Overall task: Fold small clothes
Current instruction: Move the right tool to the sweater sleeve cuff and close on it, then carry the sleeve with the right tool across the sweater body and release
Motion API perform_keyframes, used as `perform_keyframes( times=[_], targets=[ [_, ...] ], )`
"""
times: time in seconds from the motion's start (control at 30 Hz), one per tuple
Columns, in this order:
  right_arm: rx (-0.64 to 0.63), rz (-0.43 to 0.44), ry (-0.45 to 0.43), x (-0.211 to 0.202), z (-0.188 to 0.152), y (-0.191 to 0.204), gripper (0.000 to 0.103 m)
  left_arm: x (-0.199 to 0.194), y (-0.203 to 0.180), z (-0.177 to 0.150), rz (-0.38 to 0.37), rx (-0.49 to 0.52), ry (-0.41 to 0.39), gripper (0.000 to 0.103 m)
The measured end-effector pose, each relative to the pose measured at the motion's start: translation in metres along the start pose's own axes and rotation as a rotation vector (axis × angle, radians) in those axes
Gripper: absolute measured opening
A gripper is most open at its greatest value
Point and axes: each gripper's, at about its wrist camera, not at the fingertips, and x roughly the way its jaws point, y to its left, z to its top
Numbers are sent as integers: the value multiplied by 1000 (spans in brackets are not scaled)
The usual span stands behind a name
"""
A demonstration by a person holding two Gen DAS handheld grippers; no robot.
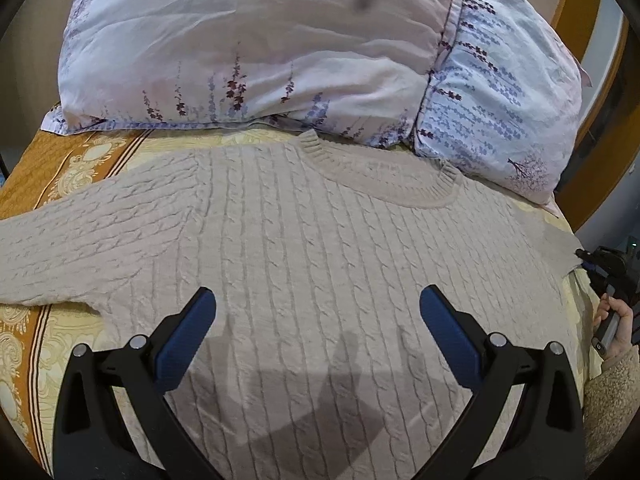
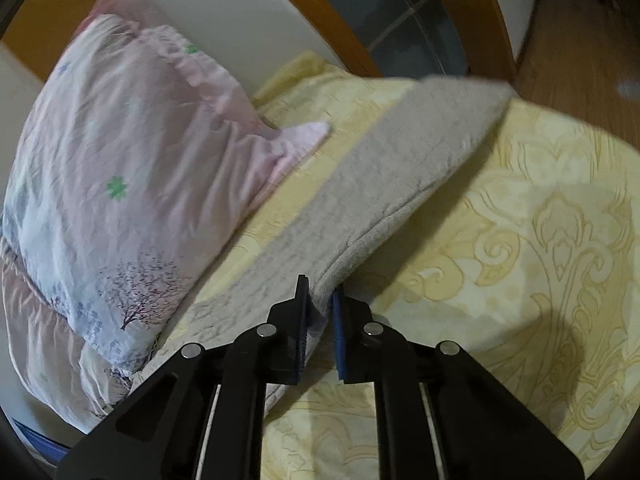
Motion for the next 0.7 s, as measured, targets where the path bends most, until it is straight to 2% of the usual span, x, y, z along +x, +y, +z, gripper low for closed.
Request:
perform_keyframes(
  times=[0.23,0.4,0.53,0.63,0.7],
  targets=[
    [-132,68,-52,-24,-3,43,11,0,2,4,7,1,-9,101],
    [-248,188,-18,-40,-27,93,11,-2,0,5,-5,5,-18,101],
    [-355,298,65,-42,-70,136,11,-1,0,7,-11,-11,-20,101],
    [-434,366,199,-27,-118,164,10,-2,0,8,-28,-27,-21,101],
    [-468,367,287,-12,-145,174,11,-2,0,8,-38,-29,-16,101]
  ],
)
